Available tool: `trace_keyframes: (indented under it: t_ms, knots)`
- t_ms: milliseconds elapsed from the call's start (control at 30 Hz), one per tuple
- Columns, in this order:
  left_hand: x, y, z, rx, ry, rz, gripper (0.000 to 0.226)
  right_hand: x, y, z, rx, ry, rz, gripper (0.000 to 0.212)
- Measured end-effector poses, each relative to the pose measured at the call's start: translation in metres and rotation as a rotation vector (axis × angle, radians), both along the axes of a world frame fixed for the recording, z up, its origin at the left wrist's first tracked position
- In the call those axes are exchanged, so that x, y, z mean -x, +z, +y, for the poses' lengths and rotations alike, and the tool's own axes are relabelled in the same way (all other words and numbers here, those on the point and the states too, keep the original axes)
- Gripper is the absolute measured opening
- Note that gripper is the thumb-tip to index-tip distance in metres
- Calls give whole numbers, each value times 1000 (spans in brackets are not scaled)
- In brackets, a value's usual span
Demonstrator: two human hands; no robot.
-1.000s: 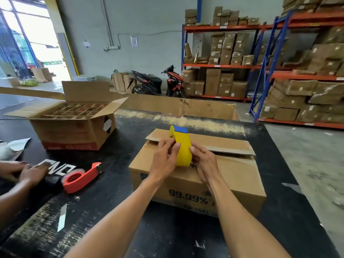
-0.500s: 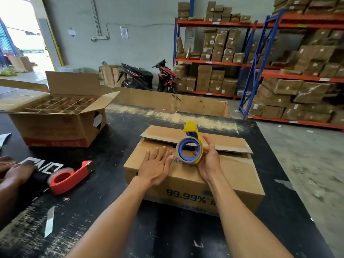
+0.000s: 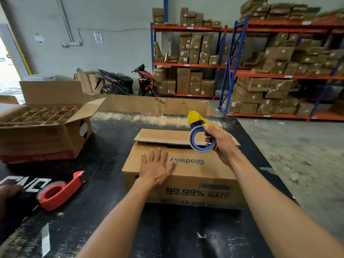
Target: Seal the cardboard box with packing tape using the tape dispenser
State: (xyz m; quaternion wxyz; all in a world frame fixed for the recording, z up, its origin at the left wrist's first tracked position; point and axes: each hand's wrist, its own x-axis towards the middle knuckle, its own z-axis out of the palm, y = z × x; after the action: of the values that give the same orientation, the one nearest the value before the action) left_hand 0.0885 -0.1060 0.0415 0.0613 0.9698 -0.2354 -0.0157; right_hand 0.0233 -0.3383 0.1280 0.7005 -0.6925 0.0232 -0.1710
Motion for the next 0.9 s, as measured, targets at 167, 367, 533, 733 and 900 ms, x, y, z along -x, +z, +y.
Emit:
trace_keyframes:
  t_ms: [167,367,533,733,900]
  knots:
    - [-4,12,3,13,-27,56,77,26,44,-16,259,37,-23,41]
    - [-1,96,-24,739,62,164,60,34,78,-44,596,33,-85,53]
    - [-4,173,-50,1262,6,739,61,27,86,-55,915,-88,-237,63]
    - [-3,194,-65,1427,-68,835,52,7,66,-65,1010,-102,-457,65]
    - [-1,178,-63,1527,104,865,34,3,53,-63,1065,-84,-522,66]
